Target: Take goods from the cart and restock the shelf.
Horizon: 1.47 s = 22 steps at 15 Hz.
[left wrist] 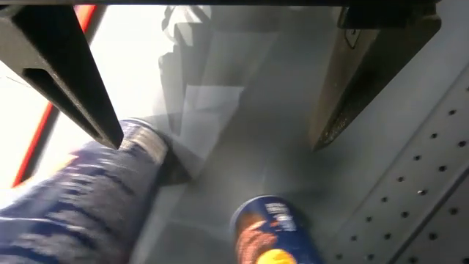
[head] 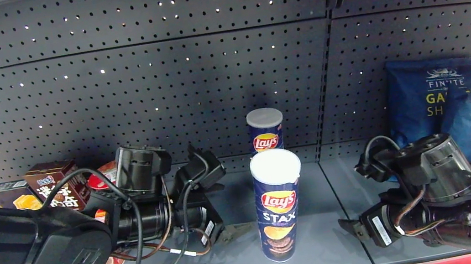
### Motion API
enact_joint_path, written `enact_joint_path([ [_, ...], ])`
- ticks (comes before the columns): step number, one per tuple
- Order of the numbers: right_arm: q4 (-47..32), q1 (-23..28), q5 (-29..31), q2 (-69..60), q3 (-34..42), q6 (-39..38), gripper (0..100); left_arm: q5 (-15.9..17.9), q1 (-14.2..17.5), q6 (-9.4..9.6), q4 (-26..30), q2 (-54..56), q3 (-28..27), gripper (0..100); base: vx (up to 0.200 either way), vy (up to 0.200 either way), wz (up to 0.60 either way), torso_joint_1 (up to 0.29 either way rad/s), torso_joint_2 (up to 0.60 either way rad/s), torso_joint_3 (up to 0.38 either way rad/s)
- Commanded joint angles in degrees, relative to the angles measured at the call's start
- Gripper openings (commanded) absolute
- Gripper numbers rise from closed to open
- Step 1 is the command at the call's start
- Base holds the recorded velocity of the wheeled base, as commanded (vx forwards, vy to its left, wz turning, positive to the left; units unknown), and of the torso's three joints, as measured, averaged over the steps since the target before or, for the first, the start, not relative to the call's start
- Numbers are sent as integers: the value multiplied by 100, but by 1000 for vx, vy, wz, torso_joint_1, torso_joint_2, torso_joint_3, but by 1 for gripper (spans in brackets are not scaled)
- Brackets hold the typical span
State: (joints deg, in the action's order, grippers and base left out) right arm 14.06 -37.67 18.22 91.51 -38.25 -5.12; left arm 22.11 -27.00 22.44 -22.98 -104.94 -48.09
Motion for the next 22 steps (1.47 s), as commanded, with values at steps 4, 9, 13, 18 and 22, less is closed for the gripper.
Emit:
enact_joint_path([
  [4, 1, 32, -38, 24, 2, 2, 100, -5, -33, -3, -5, -124, -95, 100, 0, 0, 0, 0, 0, 0],
  [9, 1, 32, -56, 42, 2, 2, 100, -5, -77, -3, -14, -167, -130, 100, 0, 0, 0, 0, 0, 0],
  [13, 1, 32, -56, 16, 20, 2, 100, -5, -130, -3, -14, -194, -139, 100, 0, 0, 0, 0, 0, 0],
  [18, 9, 32, -56, -20, 99, 2, 100, -14, -68, -12, -5, -167, -121, 100, 0, 0, 0, 0, 0, 0],
  [22, 9, 111, -38, -512, 196, 2, 100, -172, 55, -29, 4, 615, -95, 100, 0, 0, 0, 0, 0, 0],
])
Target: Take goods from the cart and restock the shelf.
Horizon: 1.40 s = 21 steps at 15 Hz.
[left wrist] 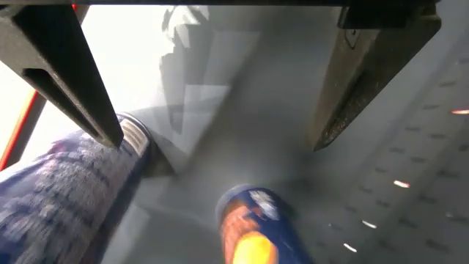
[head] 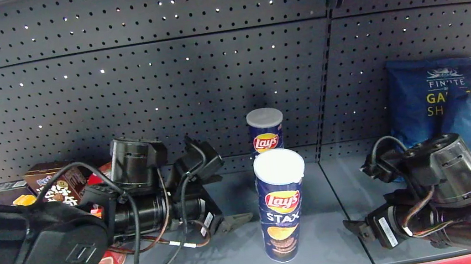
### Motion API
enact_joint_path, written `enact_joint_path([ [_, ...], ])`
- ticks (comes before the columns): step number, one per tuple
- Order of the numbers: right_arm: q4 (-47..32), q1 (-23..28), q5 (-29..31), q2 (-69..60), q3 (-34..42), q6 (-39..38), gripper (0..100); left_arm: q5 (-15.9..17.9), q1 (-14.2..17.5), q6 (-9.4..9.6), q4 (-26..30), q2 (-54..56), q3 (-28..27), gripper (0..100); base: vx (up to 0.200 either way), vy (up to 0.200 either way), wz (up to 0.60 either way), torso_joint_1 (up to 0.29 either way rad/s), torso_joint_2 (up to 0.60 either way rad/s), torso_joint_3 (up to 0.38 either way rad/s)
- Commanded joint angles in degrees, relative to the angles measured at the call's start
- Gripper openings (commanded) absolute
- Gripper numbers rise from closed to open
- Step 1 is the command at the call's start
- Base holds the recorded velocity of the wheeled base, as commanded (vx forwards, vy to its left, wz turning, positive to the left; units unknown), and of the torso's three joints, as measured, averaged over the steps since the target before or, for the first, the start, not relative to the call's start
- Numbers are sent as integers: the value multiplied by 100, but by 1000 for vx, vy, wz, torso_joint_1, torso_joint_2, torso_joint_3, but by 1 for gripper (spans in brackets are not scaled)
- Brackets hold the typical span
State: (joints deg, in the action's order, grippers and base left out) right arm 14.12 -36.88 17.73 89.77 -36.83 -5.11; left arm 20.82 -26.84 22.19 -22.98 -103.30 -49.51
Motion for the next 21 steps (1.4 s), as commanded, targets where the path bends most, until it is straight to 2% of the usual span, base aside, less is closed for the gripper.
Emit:
enact_joint_path([
  [1, -5, 40, 29, -663, 211, 1, 100, -96, 65, -21, 22, 697, 90, 100, 0, 0, 0, 0, 0, 0],
  [5, -120, 102, 73, -2016, 879, 1, 100, -254, 320, -92, 4, 1489, 503, 100, 0, 0, 0, 0, 0, 0],
  [6, -243, 216, 117, -2456, 1037, 1, 100, -245, 434, -92, 4, 1919, 855, 100, 0, 0, 0, 0, 0, 0],
  [8, -339, 594, 152, -3036, 1275, 1, 100, -236, 786, -92, 4, 2570, 1259, 100, 0, 0, 0, 0, 0, 0],
  [12, -357, 1605, 152, -3976, 1556, 10, 100, -184, 1700, -101, 66, 3826, 1743, 100, 0, 0, 0, 0, 0, 0],
  [13, -401, 1877, 170, -4257, 1626, 27, 100, -184, 1911, -241, 66, 4160, 1866, 100, 0, 0, 0, 0, 0, 0],
  [14, -550, 1912, 363, -4539, 1661, 36, 100, -193, 2016, -426, 66, 4459, 1989, 100, 0, 0, 0, 0, 0, 0],
  [15, -665, 1868, 548, -4679, 1670, 36, 100, -201, 2104, -522, 66, 4635, 2050, 100, 0, 0, 0, 0, 0, 0],
  [16, -770, 1763, 794, -4873, 1688, 36, 100, -201, 2377, -602, 66, 4907, 2156, 100, 0, 0, 0, 0, 0, 0],
  [18, -770, 1763, 1066, -5145, 1696, 36, 100, -184, 2781, -610, 66, 5250, 2323, 100, 0, 0, 0, 0, 0, 0],
  [21, -946, 1930, 1242, -5848, 2030, 45, 100, -236, 2904, -681, 48, 6006, 2876, 100, 0, 0, 0, 0, 0, 0],
])
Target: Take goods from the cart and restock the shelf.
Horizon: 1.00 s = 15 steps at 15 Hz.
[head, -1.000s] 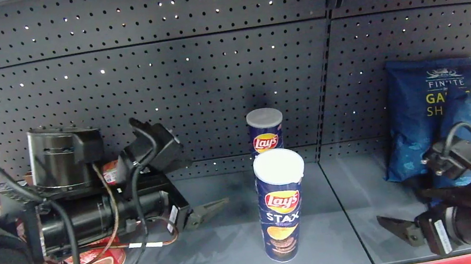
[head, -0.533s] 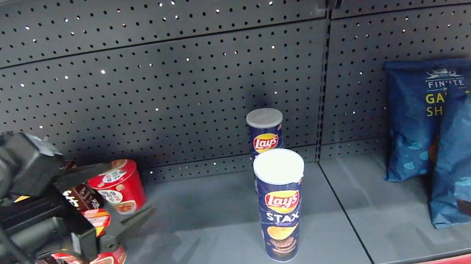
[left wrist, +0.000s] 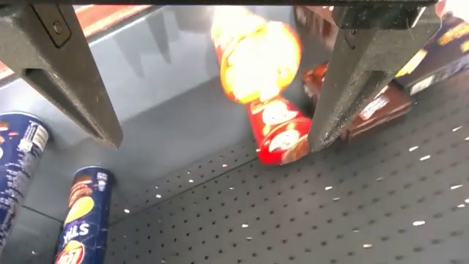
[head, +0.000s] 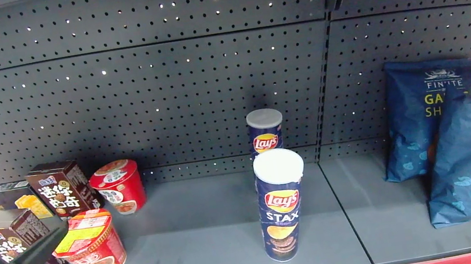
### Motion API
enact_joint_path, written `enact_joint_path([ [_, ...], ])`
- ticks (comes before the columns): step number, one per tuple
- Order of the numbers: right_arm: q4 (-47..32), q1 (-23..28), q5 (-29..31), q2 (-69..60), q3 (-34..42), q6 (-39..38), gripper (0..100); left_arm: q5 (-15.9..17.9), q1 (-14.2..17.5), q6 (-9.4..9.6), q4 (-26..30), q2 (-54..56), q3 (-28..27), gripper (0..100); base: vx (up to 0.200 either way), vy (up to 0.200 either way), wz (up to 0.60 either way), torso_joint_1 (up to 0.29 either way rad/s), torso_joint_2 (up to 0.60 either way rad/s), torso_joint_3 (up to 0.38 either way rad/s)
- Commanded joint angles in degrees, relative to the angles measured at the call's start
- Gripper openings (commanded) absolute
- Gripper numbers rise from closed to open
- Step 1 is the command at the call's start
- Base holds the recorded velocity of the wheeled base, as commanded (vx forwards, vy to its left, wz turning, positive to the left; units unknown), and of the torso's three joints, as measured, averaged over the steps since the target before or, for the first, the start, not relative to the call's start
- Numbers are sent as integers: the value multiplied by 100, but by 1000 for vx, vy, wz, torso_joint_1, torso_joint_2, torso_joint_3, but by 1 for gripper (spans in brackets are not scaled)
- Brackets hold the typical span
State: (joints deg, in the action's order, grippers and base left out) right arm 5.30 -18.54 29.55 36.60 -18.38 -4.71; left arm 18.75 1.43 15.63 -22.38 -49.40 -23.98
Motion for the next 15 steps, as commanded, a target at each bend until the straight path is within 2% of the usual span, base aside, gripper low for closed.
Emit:
enact_joint_path([
  [1, -231, 255, 77, -794, 239, 5, 100, -56, 95, -34, 15, 941, 535, 100, 0, 0, 0, 0, 0, 0],
  [4, -776, 958, 51, -1541, 318, 181, 100, -460, 95, -148, 102, 1855, 1080, 100, 0, 0, 0, 0, 0, 0],
  [5, -970, 1257, 33, -2016, 423, 260, 100, -477, 95, -297, 384, 2364, 1229, 100, 0, 0, 0, 0, 0, 0],
  [6, -1005, 1397, 16, -2289, 520, 268, 100, -486, 95, -341, 639, 2602, 1273, 100, 0, 0, 0, 0, 0, 0],
  [7, -1005, 1450, -160, -3000, 845, 427, 100, -486, 95, -368, 1254, 3059, 1290, 100, 0, 0, 0, 0, 0, 0],
  [9, -363, 1459, -705, -3159, 1381, 488, 100, -451, 95, -420, 1702, 3454, 1378, 100, 0, 0, 0, 0, 0, 0],
  [10, 375, 1459, -1030, -3150, 1724, 690, 100, -469, 95, -464, 1808, 3709, 1501, 100, 0, 0, 0, 0, 0, 0],
  [12, 155, 1459, -1918, -3150, 1838, 699, 100, -486, 95, -702, 1878, 4403, 1800, 100, 0, 0, 0, 0, 0, 0],
  [14, -91, 1459, -2595, -3150, 1838, 629, 100, -513, 95, -719, 1931, 4597, 2011, 100, 0, 0, 0, 0, 0, 0],
  [15, -108, 1459, -2665, -3150, 1838, 664, 100, -495, 95, -710, 1895, 4597, 2055, 100, 0, 0, 0, 0, 0, 0],
])
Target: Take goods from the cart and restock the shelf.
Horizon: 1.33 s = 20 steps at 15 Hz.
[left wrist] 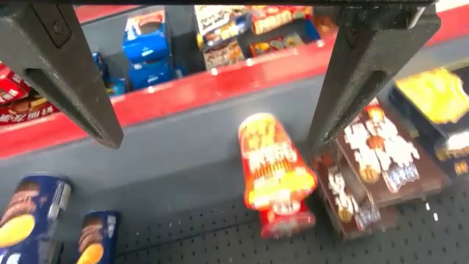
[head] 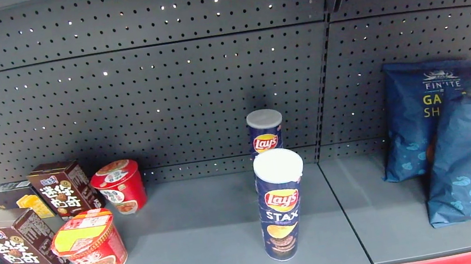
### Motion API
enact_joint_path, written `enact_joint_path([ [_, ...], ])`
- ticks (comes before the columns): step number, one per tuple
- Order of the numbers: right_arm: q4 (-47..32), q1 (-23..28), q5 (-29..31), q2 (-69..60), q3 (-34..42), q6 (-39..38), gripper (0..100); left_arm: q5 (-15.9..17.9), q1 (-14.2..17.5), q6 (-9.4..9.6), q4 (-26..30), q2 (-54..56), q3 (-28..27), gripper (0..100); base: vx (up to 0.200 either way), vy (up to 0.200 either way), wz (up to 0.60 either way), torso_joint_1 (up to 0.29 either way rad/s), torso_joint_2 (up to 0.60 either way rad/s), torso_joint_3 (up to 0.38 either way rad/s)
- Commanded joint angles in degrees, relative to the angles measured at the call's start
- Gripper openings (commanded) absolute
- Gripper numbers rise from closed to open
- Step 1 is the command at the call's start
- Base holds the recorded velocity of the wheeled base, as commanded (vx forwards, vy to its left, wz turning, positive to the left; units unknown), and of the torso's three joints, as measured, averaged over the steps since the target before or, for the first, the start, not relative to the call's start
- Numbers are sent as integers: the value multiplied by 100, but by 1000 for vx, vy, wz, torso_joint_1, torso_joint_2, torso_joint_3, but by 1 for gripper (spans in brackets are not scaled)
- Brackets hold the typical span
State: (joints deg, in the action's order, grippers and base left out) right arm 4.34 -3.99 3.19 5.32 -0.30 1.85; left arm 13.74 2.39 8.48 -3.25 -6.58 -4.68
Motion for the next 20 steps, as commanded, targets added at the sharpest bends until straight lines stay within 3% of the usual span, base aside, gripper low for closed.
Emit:
enact_joint_path([
  [1, -21, 3, -47, -22, 30, -27, 100, 24, -2, 30, -8, 316, 213, 100, 0, 0, 0, 0, 0, 0],
  [2, -12, 3, -29, -22, 30, -89, 100, 24, -2, 110, -52, 316, 468, 100, 0, 0, 0, 0, 0, 0],
  [6, -21, 3, -82, -22, 22, -537, 100, 15, -2, 110, -52, 316, 468, 100, 0, 0, 0, 0, 0, 0],
  [8, -30, 3, -65, -22, 22, -502, 100, 59, -2, 162, -44, 316, 468, 100, 0, 0, 0, 0, 0, 0],
  [18, -30, 3, -275, -22, 22, -370, 100, 463, -2, 83, -35, 316, 468, 100, 0, 0, 0, 0, 0, 0],
  [20, -30, 3, -275, -22, 22, -273, 100, 472, -10, 171, -44, 316, 468, 100, 0, 0, 0, 0, 0, 0],
])
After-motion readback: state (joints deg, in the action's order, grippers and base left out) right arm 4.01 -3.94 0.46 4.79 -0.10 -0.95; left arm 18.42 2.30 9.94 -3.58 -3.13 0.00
